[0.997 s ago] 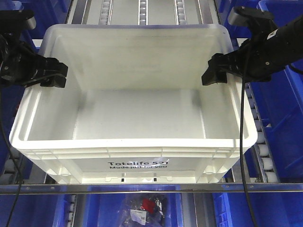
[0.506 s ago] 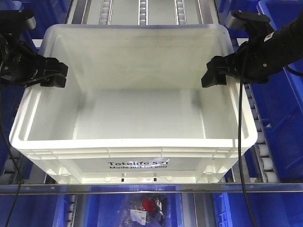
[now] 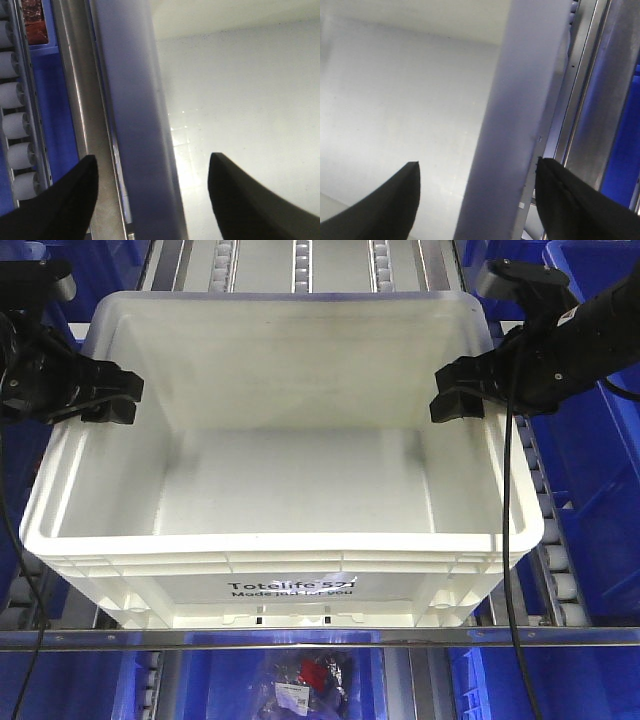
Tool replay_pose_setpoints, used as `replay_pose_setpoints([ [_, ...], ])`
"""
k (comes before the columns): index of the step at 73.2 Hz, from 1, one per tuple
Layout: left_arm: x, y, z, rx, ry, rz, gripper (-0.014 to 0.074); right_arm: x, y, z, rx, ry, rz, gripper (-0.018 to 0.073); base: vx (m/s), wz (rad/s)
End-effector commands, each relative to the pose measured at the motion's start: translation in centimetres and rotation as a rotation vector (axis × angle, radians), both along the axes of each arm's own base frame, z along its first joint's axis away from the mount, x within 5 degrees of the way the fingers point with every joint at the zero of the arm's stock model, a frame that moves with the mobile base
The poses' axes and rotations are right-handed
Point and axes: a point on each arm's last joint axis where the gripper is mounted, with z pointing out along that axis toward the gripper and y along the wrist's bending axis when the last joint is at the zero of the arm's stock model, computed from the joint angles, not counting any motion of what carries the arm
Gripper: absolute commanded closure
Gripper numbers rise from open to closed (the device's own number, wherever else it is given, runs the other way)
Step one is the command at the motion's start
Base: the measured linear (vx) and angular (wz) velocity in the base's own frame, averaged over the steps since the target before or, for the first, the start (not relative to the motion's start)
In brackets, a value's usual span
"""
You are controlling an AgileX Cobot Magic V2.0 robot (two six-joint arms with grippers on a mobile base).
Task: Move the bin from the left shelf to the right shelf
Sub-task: 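Close both grippers on the crate's side rims, then lift the crate with both grippers and pull it off the shelf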
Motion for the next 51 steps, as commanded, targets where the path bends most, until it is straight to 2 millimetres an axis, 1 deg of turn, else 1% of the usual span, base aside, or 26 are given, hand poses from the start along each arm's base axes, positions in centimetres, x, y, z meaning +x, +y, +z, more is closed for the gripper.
replay_pose_setpoints([
  [1, -0.16, -0.24, 2.17, -0.034, -0.098, 0.007, 0.0163, 0.03, 0.02, 2.19, 0.030, -0.099, -0.011, 0.0090, 0.00, 0.00],
  [19, -0.17, -0.23, 2.16, -0.034, -0.096, 0.007, 0.0165, 0.12, 0.08, 1.88, 0.032, -0.082, -0.008, 0.0090, 0.00, 0.00],
  [29, -0.18, -0.22, 2.15, -0.032, -0.095, 0.005, 0.0169, 0.12, 0.08, 1.88, 0.031, -0.082, -0.008, 0.0119, 0.00, 0.00],
  [33, -0.18, -0.22, 2.15, -0.031, -0.095, 0.004, 0.0191, 0.12, 0.08, 1.88, 0.032, -0.082, -0.008, 0.0157, 0.00, 0.00],
  [38, -0.18, -0.23, 2.15, -0.030, -0.096, 0.000, 0.0236, 0.12, 0.08, 1.88, 0.032, -0.082, -0.008, 0.0232, 0.00, 0.00],
  [39, -0.18, -0.23, 2.15, -0.030, -0.096, 0.000, 0.0258, 0.12, 0.08, 1.88, 0.032, -0.082, -0.008, 0.0262, 0.00, 0.00],
  [44, -0.18, -0.23, 2.15, -0.030, -0.096, 0.000, 0.0332, 0.12, 0.09, 1.88, 0.033, -0.081, -0.009, 0.0350, 0.00, 0.00],
  [48, -0.15, -0.24, 2.17, -0.031, -0.100, 0.001, 0.0405, 0.12, 0.10, 1.89, 0.035, -0.082, -0.009, 0.0428, 0.00, 0.00],
  [50, -0.14, -0.24, 2.18, -0.031, -0.102, 0.001, 0.0458, 0.13, 0.11, 1.90, 0.036, -0.083, -0.009, 0.0473, 0.00, 0.00],
  [51, -0.12, -0.24, 2.20, -0.031, -0.104, 0.001, 0.0468, 0.13, 0.12, 1.90, 0.036, -0.084, -0.007, 0.0494, 0.00, 0.00],
])
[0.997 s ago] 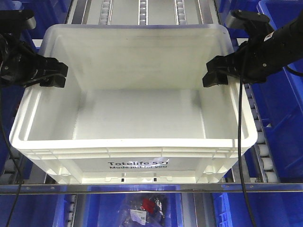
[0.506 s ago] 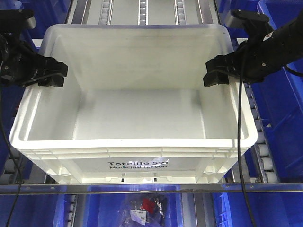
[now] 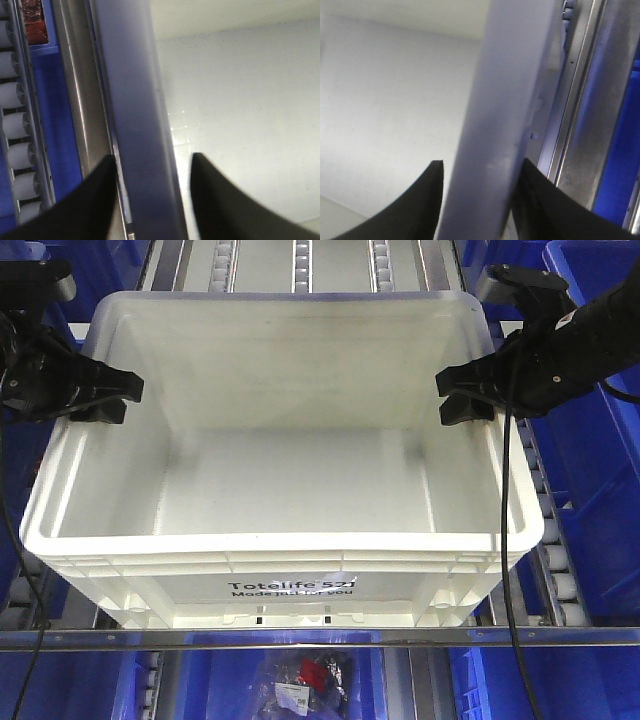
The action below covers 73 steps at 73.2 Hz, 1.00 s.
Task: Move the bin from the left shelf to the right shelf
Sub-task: 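Lift the crate with both grippers and pull it off the shelf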
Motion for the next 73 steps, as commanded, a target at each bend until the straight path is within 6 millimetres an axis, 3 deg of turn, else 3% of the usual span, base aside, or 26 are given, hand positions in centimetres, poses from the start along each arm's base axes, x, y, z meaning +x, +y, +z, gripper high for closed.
replay_pose_setpoints([
  [1, -0.1, -0.2, 2.2, -0.032, -0.106, 0.001, 0.0489, -0.1, 0.1, 2.4, 0.038, -0.097, -0.007, 0.0505, 0.00, 0.00],
  [4, -0.1, -0.2, 2.2, -0.032, -0.111, 0.002, 0.0539, -0.1, 0.1, 2.4, 0.039, -0.101, -0.007, 0.0566, 0.00, 0.00],
  [9, 0.0, -0.2, 2.3, -0.033, -0.118, 0.003, 0.0606, 0.0, 0.1, 2.4, 0.039, -0.109, -0.009, 0.0572, 0.00, 0.00],
  [39, -0.3, -0.2, 3.4, -0.043, -0.178, 0.007, 0.0604, -0.4, 0.0, 3.3, 0.043, -0.150, -0.001, 0.0564, 0.00, 0.00],
  [73, -1.3, 0.0, 4.9, -0.050, -0.231, 0.007, 0.0603, -2.1, -0.2, 5.8, 0.056, -0.230, -0.001, 0.0564, 0.00, 0.00],
])
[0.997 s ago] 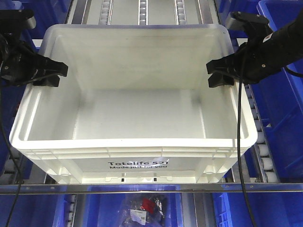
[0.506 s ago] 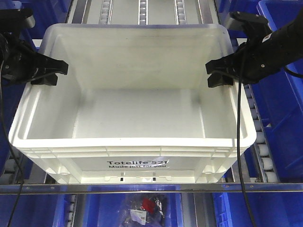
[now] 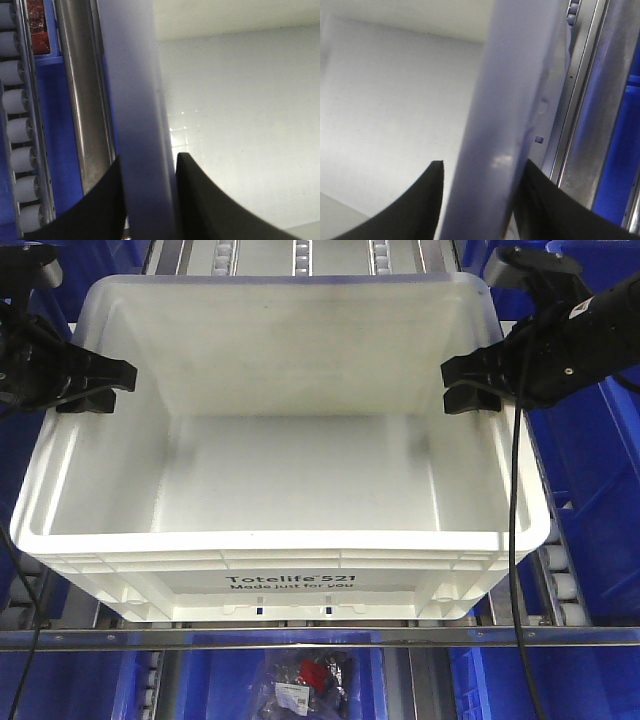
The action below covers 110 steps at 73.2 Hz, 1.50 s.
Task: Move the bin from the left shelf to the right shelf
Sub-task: 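Lift the crate with both grippers and pull it off the shelf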
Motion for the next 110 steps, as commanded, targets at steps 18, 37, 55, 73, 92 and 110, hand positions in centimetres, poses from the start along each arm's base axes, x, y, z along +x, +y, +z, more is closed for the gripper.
replay_pose_setpoints([
  [18, -1.6, 0.1, 4.7, -0.037, -0.219, -0.007, 0.0603, -1.6, -0.1, 4.5, 0.044, -0.178, 0.006, 0.0564, 0.00, 0.00],
  [37, -2.4, 0.2, 5.4, -0.040, -0.237, -0.009, 0.0603, -2.4, -0.3, 5.5, 0.051, -0.205, 0.004, 0.0564, 0.00, 0.00],
  [55, -2.5, 0.2, 5.4, -0.038, -0.226, -0.010, 0.0603, -2.6, -0.2, 5.5, 0.053, -0.196, 0.010, 0.0564, 0.00, 0.00],
  [73, -2.5, 0.2, 5.4, -0.038, -0.223, -0.011, 0.0603, -2.6, -0.2, 5.5, 0.052, -0.189, 0.013, 0.0564, 0.00, 0.00],
  [92, -2.4, 0.2, 5.4, -0.050, -0.234, 0.003, 0.0603, -2.7, -0.2, 5.4, 0.052, -0.184, 0.015, 0.0564, 0.00, 0.00],
  [110, -2.3, 0.2, 5.5, -0.064, -0.244, 0.019, 0.0603, -2.8, -0.2, 5.4, 0.049, -0.170, 0.021, 0.0564, 0.00, 0.00],
])
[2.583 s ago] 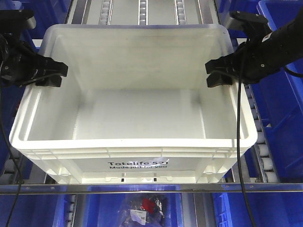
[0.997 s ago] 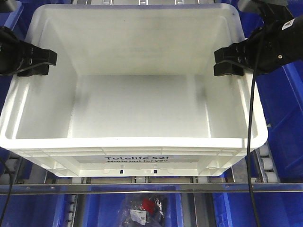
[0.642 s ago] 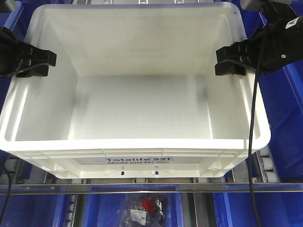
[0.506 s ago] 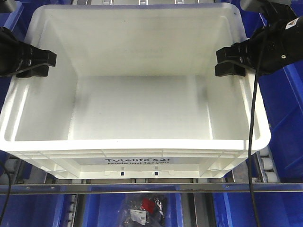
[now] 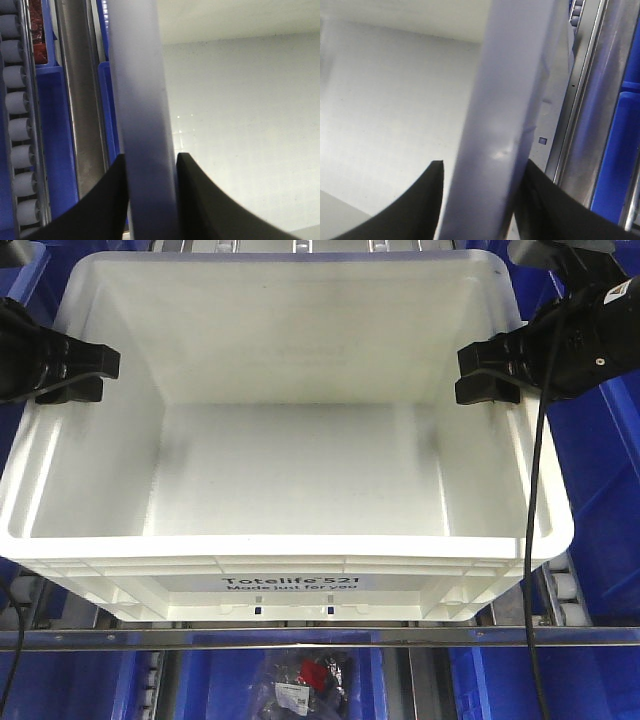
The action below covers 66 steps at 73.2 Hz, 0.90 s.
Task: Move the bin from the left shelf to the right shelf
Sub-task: 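Lift the crate with both grippers and pull it off the shelf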
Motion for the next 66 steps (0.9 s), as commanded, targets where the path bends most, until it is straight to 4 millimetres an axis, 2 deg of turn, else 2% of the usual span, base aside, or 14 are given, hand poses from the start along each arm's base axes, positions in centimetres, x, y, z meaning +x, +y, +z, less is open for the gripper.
replay_pose_setpoints([
  [1, -0.26, 0.09, 3.25, -0.031, -0.195, 0.008, 0.0603, -0.69, 0.02, 3.09, 0.031, -0.143, 0.018, 0.0564, 0.00, 0.00],
  [66, -0.26, 0.09, 3.25, -0.031, -0.195, 0.008, 0.0603, -0.70, -0.01, 3.07, 0.027, -0.142, 0.019, 0.0564, 0.00, 0.00],
])
